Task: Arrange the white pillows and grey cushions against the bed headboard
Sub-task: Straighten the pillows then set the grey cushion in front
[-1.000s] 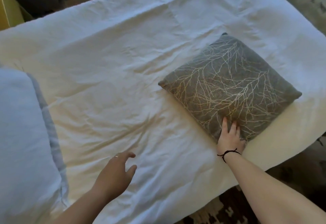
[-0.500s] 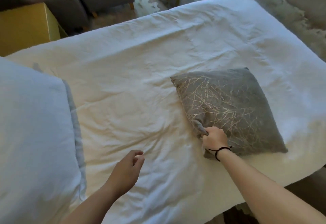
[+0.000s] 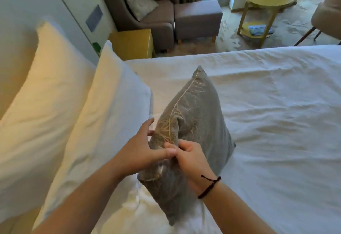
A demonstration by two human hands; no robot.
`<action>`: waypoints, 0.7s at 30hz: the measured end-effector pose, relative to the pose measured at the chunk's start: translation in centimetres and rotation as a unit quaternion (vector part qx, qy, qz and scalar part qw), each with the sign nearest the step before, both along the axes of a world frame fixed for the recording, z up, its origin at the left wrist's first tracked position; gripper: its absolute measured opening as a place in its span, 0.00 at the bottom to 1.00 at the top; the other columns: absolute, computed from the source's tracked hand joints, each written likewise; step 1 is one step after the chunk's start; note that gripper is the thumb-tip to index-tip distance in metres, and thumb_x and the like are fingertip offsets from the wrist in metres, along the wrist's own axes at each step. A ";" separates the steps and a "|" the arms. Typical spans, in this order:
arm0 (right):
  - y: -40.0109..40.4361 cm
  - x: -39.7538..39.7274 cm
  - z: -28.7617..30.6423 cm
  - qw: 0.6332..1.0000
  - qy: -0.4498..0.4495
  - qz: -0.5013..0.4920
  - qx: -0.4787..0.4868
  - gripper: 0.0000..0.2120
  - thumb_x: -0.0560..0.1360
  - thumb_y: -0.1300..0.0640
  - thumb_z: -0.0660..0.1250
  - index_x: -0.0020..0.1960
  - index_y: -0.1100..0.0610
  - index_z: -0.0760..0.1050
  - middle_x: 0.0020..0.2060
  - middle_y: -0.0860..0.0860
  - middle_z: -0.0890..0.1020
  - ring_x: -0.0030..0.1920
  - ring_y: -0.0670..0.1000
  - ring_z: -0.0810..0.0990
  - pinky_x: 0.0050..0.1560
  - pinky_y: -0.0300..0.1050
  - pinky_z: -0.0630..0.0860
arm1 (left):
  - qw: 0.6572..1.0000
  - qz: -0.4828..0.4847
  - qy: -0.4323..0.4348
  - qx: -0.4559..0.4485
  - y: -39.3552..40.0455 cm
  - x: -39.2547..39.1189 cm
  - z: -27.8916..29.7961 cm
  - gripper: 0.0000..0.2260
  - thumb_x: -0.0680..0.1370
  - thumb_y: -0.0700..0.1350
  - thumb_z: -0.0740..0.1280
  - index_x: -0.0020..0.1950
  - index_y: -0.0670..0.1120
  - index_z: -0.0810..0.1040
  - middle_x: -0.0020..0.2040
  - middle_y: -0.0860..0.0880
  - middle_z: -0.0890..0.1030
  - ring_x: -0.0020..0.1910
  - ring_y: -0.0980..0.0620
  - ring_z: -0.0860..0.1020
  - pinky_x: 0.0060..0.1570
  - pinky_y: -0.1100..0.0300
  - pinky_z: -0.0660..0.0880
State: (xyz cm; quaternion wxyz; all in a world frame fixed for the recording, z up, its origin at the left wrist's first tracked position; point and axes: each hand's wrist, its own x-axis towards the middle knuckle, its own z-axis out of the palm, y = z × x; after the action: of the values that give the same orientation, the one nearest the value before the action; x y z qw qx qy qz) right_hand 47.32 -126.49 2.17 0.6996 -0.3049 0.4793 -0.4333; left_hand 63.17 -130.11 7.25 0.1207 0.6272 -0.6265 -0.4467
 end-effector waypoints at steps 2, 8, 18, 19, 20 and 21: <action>-0.2 -0.2 0.2 0.993 0.063 0.100 -0.003 0.09 0.77 0.56 0.69 0.51 0.60 0.84 0.41 0.57 0.86 0.44 0.55 0.85 0.49 0.53 0.83 | 1.000 -0.004 -0.007 0.004 1.0 1.8 0.3 0.41 0.63 0.63 0.79 0.72 0.63 0.64 0.62 0.66 0.69 0.58 0.68 0.72 0.57 0.67 0.70; -6.6 -3.4 0.4 0.773 0.536 0.221 -0.257 0.31 0.67 0.40 0.75 0.67 0.44 0.70 0.60 0.46 0.73 0.62 0.50 0.73 0.64 0.48 0.73 | 0.995 0.010 -0.099 0.013 3.2 4.1 -1.4 0.15 0.72 0.56 0.74 0.53 0.51 0.81 0.45 0.53 0.82 0.44 0.55 0.79 0.46 0.55 0.75; -16.6 -3.7 4.6 0.450 0.673 0.464 -0.359 0.15 0.70 0.43 0.73 0.42 0.54 0.77 0.41 0.48 0.80 0.45 0.51 0.78 0.75 0.57 0.55 | 0.984 0.039 -0.136 -0.109 5.3 1.7 -1.8 0.18 0.80 0.55 0.61 0.31 0.51 0.69 0.30 0.52 0.74 0.34 0.51 0.74 0.34 0.55 0.69; -16.9 -3.4 5.2 0.434 0.681 0.458 -0.372 0.13 0.71 0.45 0.72 0.41 0.55 0.77 0.40 0.49 0.80 0.43 0.51 0.78 0.76 0.55 0.53 | 0.982 0.059 -0.126 -0.127 5.3 1.5 -1.5 0.19 0.81 0.55 0.60 0.30 0.52 0.68 0.29 0.52 0.73 0.33 0.50 0.74 0.34 0.54 0.69; -17.2 -3.0 5.9 0.420 0.686 0.453 -0.385 0.11 0.72 0.48 0.71 0.40 0.55 0.77 0.39 0.49 0.80 0.42 0.50 0.77 0.77 0.55 0.52 | 0.981 0.075 -0.111 -0.142 5.4 1.6 -1.0 0.19 0.81 0.55 0.61 0.30 0.52 0.67 0.29 0.52 0.72 0.32 0.51 0.73 0.33 0.54 0.68; -17.7 -2.5 6.9 0.411 0.688 0.446 -0.400 0.09 0.73 0.50 0.70 0.39 0.54 0.76 0.38 0.48 0.79 0.42 0.49 0.76 0.77 0.55 0.50 | 0.979 0.090 -0.096 -0.158 5.3 1.9 -0.4 0.20 0.80 0.55 0.61 0.29 0.52 0.67 0.28 0.52 0.72 0.31 0.51 0.72 0.32 0.54 0.68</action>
State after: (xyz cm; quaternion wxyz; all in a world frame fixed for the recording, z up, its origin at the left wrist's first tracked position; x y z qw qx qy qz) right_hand 44.82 -144.16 9.09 0.0291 -0.9166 0.3686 0.1520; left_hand 65.05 -124.76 6.85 0.1971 0.6937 -0.6391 -0.2674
